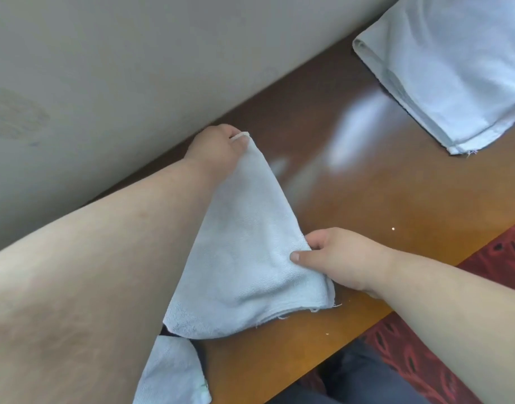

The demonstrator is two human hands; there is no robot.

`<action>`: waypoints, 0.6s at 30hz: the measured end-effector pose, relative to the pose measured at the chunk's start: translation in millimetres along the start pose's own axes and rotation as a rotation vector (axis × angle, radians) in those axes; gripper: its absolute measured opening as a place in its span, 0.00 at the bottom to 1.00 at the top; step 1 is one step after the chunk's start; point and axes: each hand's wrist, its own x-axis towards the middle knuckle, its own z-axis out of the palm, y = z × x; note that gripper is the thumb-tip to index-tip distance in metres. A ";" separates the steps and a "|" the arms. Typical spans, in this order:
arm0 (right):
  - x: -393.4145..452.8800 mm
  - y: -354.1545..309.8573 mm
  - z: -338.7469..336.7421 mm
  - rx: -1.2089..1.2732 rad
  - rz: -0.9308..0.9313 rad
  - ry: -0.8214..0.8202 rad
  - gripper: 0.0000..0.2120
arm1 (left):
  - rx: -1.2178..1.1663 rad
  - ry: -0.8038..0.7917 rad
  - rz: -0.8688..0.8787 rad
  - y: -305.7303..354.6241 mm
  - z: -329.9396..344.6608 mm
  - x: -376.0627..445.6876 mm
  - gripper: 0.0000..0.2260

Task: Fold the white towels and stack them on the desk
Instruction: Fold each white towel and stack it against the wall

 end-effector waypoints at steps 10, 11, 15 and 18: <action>3.8 23.2 -43.4 -0.024 0.074 0.315 0.17 | 0.099 0.234 0.095 43.2 14.9 47.1 0.17; 2.7 27.4 -47.9 -0.016 0.092 0.294 0.18 | 0.092 0.229 0.094 48.7 18.9 49.9 0.17; -2.7 44.2 -61.8 0.011 0.029 0.413 0.13 | 0.111 0.237 0.066 65.6 27.4 61.2 0.16; -3.4 53.9 -69.6 0.041 -0.043 0.594 0.09 | 0.101 0.255 0.068 82.4 28.9 71.3 0.16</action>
